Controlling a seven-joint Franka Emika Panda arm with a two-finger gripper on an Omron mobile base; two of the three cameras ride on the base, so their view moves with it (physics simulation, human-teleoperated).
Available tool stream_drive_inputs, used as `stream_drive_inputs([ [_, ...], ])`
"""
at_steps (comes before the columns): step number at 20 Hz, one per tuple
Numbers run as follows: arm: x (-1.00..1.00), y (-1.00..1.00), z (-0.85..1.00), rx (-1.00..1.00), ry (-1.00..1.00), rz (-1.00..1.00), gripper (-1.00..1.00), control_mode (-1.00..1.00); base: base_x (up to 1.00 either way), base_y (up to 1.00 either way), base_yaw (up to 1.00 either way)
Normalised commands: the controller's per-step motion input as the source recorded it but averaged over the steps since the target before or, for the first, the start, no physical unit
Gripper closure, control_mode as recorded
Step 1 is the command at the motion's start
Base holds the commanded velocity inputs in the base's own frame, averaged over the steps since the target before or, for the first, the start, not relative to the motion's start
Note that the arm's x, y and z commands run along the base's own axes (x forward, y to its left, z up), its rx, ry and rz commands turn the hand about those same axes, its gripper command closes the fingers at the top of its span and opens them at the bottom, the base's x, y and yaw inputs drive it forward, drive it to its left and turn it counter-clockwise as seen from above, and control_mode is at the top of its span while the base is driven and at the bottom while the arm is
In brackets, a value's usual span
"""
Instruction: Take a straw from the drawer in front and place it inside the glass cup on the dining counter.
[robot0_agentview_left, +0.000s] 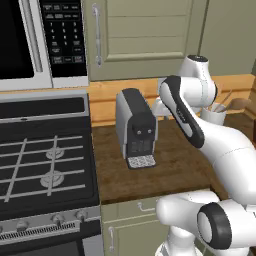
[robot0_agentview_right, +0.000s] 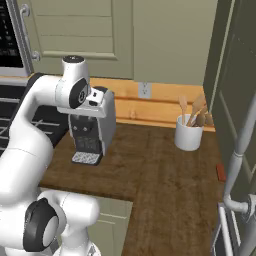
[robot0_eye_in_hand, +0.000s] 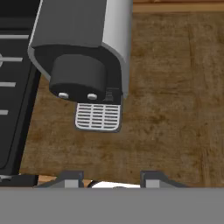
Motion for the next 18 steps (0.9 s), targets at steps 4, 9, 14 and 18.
stream_drive_inputs([
  [4, -0.08, 0.0, -0.03, 0.0, 0.0, 0.0, -1.0, 1.0, -0.28, 0.07, 0.0],
  [9, 0.0, 0.0, 0.0, 0.0, 0.0, 0.0, -1.0, 1.0, -0.85, 0.42, -0.03],
  [14, 0.0, 0.0, 0.0, 0.0, 0.0, 0.0, -1.0, 1.0, -0.18, 0.88, -0.43],
  [18, 0.0, 0.0, 0.0, 0.0, 0.0, 0.0, -1.0, 1.0, 0.0, 0.43, -0.75],
])
